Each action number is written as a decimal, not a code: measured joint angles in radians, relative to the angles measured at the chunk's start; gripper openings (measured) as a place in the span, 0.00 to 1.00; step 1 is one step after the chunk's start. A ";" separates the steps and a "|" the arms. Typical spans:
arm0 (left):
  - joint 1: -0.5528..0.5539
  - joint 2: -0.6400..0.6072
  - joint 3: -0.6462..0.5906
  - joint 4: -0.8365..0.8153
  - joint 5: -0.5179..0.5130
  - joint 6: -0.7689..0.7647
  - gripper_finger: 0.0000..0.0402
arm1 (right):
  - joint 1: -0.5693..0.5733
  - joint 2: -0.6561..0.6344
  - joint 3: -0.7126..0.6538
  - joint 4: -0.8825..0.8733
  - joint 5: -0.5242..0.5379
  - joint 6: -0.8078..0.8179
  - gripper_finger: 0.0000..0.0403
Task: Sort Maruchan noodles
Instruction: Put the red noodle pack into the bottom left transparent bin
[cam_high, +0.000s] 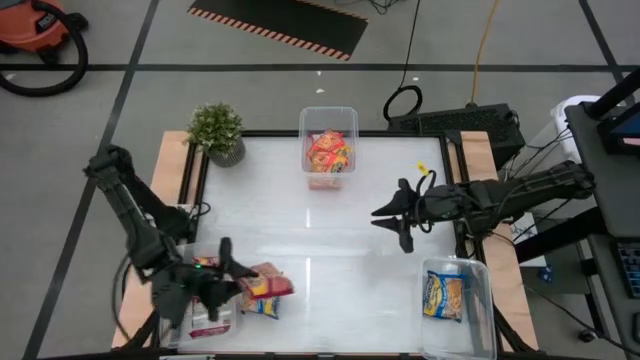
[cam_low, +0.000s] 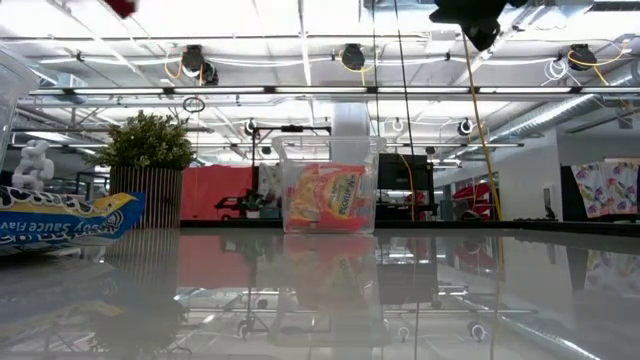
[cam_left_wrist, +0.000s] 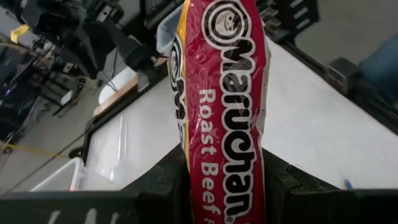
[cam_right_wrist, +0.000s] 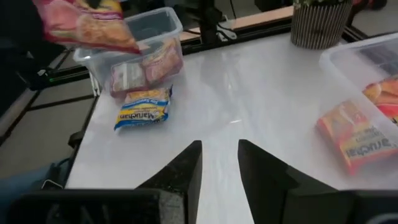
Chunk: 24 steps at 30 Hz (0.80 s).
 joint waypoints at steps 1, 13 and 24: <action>-0.023 -0.016 0.000 -0.032 -0.006 -0.013 0.31 | 0.006 0.004 0.000 0.009 0.001 0.000 0.25; -0.243 -0.139 0.000 -0.493 0.055 -0.315 0.31 | 0.038 0.046 0.000 0.033 -0.001 0.000 0.25; -0.333 -0.141 0.025 -0.676 0.128 -0.378 0.31 | 0.038 0.061 0.000 0.033 -0.001 0.011 0.25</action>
